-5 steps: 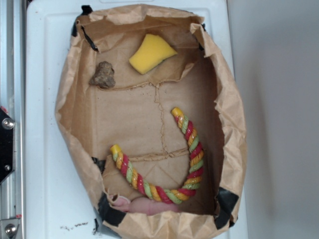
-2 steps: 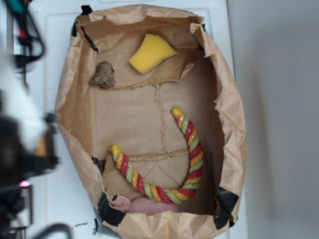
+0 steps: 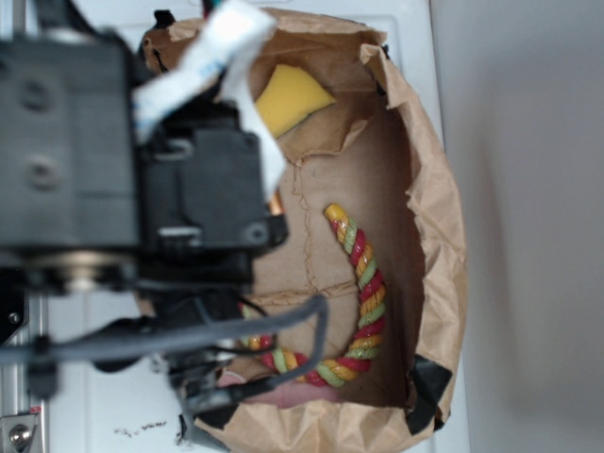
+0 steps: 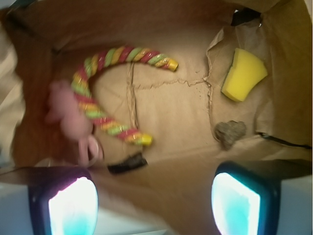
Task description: Grab the green sponge.
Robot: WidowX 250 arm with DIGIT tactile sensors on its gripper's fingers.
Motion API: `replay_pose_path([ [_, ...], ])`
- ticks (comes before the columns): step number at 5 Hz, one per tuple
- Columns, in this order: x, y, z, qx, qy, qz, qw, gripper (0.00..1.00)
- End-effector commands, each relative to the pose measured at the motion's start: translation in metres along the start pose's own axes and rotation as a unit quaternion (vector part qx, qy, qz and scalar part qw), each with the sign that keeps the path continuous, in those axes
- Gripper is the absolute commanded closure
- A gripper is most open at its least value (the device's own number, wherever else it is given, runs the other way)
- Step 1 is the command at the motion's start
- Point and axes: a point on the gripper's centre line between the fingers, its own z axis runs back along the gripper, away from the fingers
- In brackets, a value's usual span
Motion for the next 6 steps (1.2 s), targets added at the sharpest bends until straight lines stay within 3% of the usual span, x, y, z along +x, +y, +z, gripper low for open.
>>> replay_pose_path([
  [1, 0.012, 0.028, -0.003, -0.008, -0.033, 0.148, 0.988, 0.00],
  [2, 0.005, 0.042, -0.002, 0.005, -0.018, 0.223, 0.975, 0.00],
  [3, 0.001, 0.050, 0.002, 0.019, -0.002, 0.223, 0.975, 0.00],
  [6, 0.001, 0.050, 0.002, 0.019, -0.002, 0.223, 0.975, 0.00],
])
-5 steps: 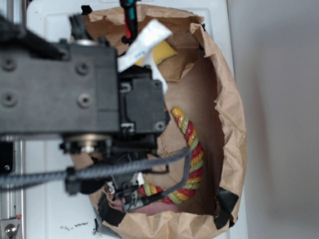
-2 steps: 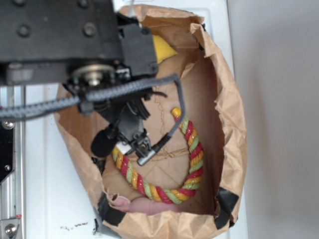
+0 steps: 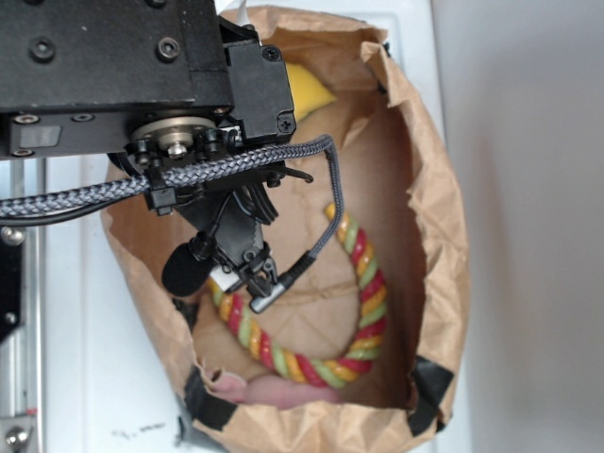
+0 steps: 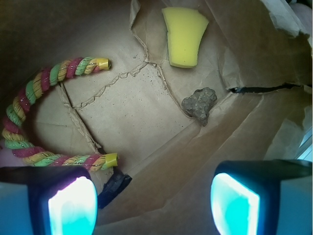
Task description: Grab the green sponge.
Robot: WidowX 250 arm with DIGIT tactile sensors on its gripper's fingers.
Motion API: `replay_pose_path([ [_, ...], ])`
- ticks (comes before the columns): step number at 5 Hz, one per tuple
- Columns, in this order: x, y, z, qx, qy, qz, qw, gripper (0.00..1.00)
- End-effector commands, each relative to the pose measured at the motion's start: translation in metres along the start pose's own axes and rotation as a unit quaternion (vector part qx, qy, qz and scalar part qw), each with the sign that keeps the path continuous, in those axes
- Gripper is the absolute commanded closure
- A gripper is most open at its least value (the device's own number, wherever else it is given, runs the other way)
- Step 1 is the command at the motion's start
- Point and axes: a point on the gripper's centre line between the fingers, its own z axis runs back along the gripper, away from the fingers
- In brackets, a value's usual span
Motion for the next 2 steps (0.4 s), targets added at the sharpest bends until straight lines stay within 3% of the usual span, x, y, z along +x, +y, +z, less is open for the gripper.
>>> replay_pose_path([
  [1, 0.022, 0.011, -0.001, 0.012, -0.054, 0.049, 0.997, 0.00],
  [2, 0.044, 0.017, -0.019, 0.032, -0.065, 0.082, 0.994, 0.00],
])
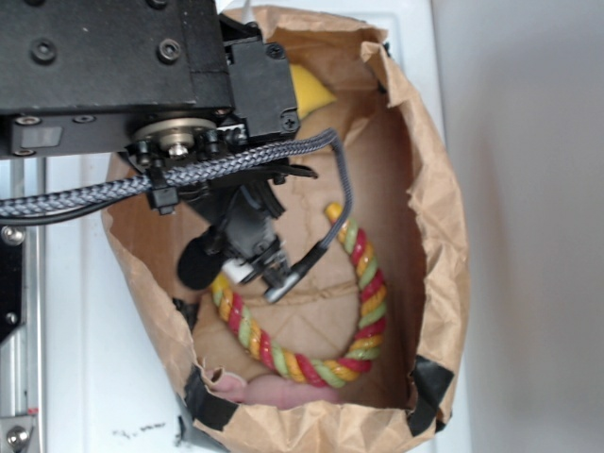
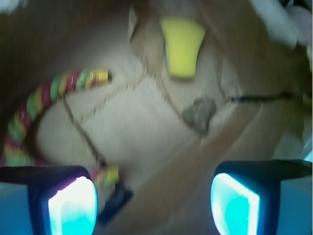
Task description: Grab the green sponge.
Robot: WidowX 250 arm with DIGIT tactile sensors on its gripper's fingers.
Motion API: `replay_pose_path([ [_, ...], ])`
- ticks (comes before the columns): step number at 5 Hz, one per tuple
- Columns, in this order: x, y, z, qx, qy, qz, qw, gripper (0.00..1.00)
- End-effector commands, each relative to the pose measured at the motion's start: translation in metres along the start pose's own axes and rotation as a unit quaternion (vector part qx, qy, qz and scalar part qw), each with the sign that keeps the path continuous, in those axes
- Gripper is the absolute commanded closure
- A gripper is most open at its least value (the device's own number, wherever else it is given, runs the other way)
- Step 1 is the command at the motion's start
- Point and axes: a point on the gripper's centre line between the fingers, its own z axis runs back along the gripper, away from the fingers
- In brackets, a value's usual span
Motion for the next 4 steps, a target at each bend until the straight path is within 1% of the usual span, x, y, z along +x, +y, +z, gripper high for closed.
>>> replay_pose_path([
  [1, 0.049, 0.015, -0.024, 0.026, -0.042, 0.072, 0.996, 0.00],
  [2, 0.056, 0.024, -0.039, 0.034, -0.054, 0.078, 0.995, 0.00],
  [3, 0.060, 0.036, -0.044, 0.043, -0.053, 0.073, 0.995, 0.00],
  [4, 0.066, 0.047, -0.042, 0.033, -0.058, 0.081, 0.994, 0.00],
])
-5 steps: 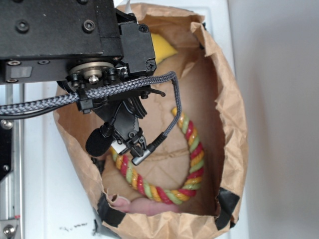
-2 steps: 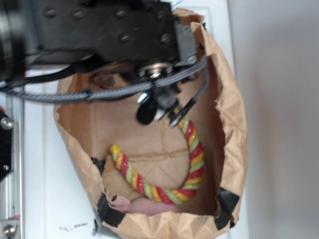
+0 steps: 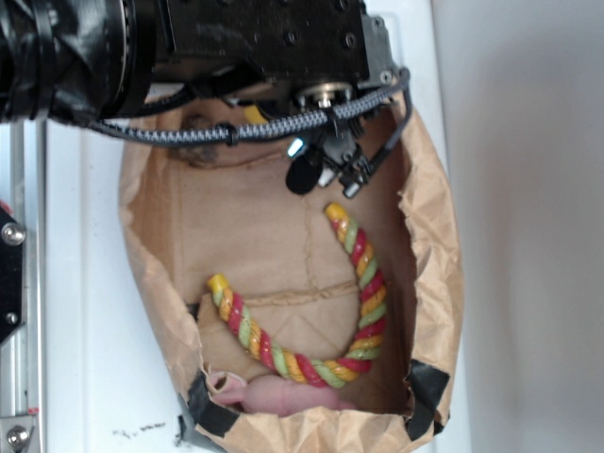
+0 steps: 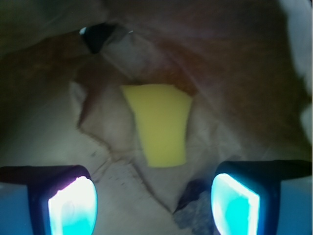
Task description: Grab the green sponge.
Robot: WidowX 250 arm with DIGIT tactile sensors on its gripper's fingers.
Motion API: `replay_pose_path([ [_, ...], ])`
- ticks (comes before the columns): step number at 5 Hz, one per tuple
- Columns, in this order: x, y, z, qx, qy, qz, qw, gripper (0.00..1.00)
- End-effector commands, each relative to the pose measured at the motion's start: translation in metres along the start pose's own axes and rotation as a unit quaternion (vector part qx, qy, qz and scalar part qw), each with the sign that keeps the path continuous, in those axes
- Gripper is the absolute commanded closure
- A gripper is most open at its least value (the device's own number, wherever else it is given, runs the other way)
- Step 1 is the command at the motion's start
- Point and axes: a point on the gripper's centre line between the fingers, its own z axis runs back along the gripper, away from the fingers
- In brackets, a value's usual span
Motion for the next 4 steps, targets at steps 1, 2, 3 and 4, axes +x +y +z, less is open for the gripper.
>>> replay_pose_path([
  [1, 0.020, 0.031, -0.001, -0.017, -0.005, 0.029, 0.999, 0.00],
  [2, 0.015, 0.035, -0.013, -0.017, 0.002, 0.025, 1.000, 0.00],
  [3, 0.012, 0.026, -0.017, -0.034, 0.007, 0.021, 0.999, 0.00],
  [4, 0.010, 0.016, -0.027, -0.053, 0.003, 0.019, 0.998, 0.00],
])
